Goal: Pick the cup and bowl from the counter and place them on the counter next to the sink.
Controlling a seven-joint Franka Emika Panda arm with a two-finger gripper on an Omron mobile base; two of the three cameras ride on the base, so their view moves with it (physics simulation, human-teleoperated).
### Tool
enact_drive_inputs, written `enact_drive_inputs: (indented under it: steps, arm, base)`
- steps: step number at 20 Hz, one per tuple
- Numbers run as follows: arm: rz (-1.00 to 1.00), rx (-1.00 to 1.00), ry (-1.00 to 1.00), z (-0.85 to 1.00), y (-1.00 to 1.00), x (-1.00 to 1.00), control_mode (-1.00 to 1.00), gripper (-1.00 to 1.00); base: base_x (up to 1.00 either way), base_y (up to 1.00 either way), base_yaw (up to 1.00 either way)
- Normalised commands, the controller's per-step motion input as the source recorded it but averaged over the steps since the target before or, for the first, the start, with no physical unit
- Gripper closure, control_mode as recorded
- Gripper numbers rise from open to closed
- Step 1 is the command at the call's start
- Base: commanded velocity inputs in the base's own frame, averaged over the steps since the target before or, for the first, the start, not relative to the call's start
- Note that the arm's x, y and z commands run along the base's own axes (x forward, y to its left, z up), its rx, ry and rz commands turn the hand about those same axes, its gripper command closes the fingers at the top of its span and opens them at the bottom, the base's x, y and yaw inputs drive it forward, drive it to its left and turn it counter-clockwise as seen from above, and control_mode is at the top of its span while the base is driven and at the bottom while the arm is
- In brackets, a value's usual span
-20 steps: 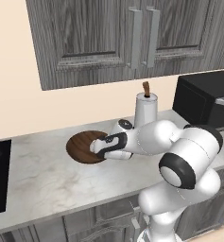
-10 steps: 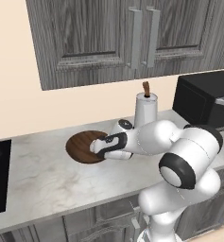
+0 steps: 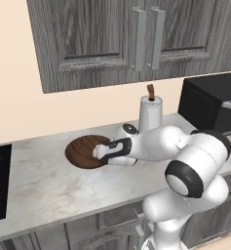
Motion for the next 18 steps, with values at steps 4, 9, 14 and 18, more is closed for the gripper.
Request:
enact_drive_inputs:
  steps: [4,9,14,18]
  arm:
    - [0.00,0.02,-0.05,0.02,-0.10,-0.33,-1.00,1.00]
    - [0.00,0.11,-0.07,0.46,-0.48,-0.60,-1.00,1.00]
    - [0.00,0.15,0.02,0.91,-0.32,-0.07,-1.00,1.00]
    - [0.00,0.08,0.12,0.99,-0.27,0.02,-1.00,1.00]
  base:
    - [0.00,0.00,0.00]
    - [0.00,0.00,0.00]
    - [0.00,0.00,0.00]
    - [0.00,0.00,0.00]
